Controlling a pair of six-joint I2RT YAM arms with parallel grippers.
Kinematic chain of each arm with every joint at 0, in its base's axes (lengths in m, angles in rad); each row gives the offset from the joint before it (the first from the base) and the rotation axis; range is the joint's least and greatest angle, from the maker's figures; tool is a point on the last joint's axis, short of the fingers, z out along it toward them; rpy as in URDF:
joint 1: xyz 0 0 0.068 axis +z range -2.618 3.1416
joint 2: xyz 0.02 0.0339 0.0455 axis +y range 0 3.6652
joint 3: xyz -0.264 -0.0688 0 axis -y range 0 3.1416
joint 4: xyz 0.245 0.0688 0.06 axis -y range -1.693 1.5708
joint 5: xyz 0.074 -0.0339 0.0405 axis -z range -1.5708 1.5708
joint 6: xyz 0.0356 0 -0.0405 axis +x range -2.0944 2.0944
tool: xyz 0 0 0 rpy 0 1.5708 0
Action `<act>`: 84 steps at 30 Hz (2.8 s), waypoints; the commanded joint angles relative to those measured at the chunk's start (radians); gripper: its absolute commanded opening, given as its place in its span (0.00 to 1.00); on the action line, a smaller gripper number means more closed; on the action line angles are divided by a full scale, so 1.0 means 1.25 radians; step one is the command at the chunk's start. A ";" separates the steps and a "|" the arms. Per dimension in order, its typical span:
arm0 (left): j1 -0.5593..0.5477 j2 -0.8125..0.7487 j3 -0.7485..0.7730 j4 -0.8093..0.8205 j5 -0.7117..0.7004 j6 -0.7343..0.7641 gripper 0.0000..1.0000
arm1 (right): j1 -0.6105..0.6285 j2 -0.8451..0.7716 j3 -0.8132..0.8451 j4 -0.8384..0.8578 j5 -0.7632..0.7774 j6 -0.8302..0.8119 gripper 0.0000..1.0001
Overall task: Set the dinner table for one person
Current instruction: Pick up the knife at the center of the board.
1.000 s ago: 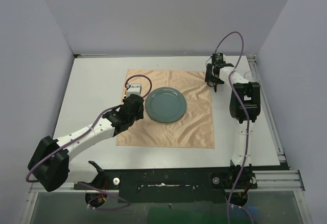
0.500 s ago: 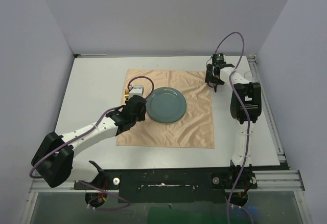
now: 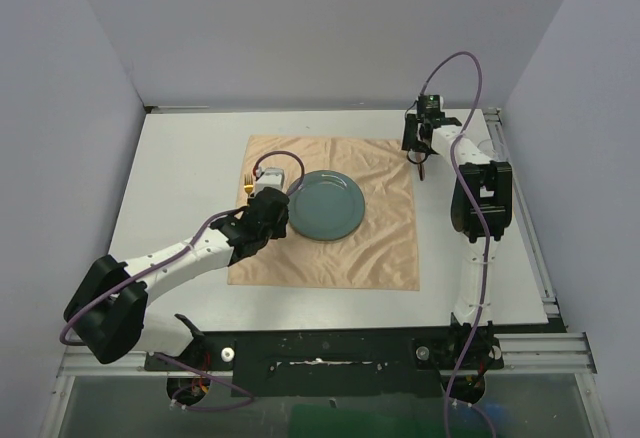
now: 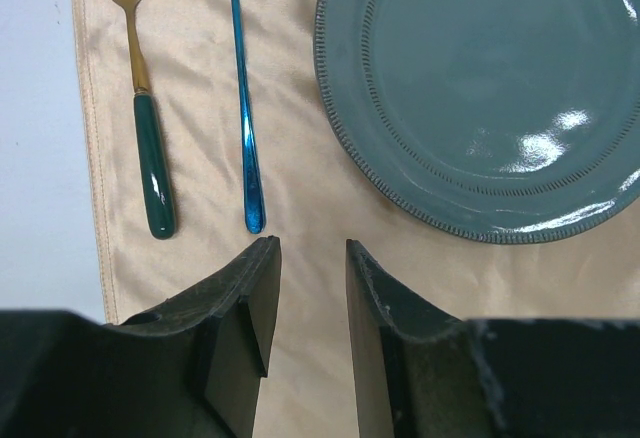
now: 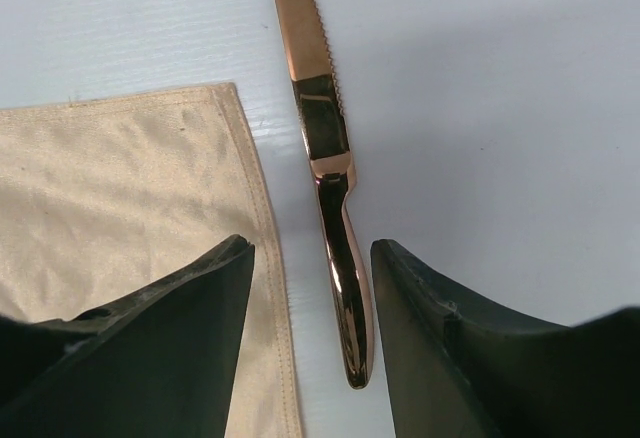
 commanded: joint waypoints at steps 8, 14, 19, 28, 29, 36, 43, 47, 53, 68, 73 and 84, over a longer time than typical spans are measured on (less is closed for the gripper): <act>-0.009 -0.005 0.013 0.032 -0.007 -0.008 0.30 | -0.007 -0.027 0.013 -0.017 0.071 -0.042 0.51; -0.009 0.002 0.017 0.021 -0.022 -0.005 0.30 | -0.008 -0.009 0.010 -0.015 0.071 -0.043 0.51; -0.009 0.005 0.019 0.016 -0.033 -0.003 0.30 | -0.012 0.007 0.008 -0.016 0.067 -0.041 0.50; -0.010 0.021 0.022 0.011 -0.038 0.002 0.29 | -0.015 0.025 -0.020 -0.006 0.062 -0.040 0.50; -0.010 0.023 0.023 0.009 -0.041 0.001 0.29 | -0.016 0.027 -0.019 -0.007 0.059 -0.039 0.49; -0.011 0.033 0.029 -0.004 -0.051 0.002 0.29 | -0.017 0.035 -0.026 -0.003 0.041 -0.031 0.48; -0.012 0.027 0.030 -0.006 -0.050 0.003 0.28 | -0.020 0.056 -0.019 -0.005 0.033 -0.029 0.38; -0.011 0.024 0.030 -0.008 -0.054 0.003 0.29 | -0.023 0.066 -0.018 -0.010 0.018 -0.030 0.31; -0.012 0.029 0.031 -0.014 -0.056 0.002 0.28 | -0.035 0.071 -0.057 0.012 -0.060 -0.014 0.15; -0.013 0.019 0.025 -0.021 -0.058 0.000 0.27 | -0.054 -0.017 -0.209 0.111 -0.160 0.033 0.00; -0.015 0.026 0.027 -0.012 -0.052 -0.001 0.27 | -0.052 -0.098 -0.252 0.113 -0.169 0.040 0.00; -0.022 0.030 0.020 -0.006 -0.052 -0.004 0.27 | -0.047 -0.070 -0.195 -0.016 -0.140 0.005 0.00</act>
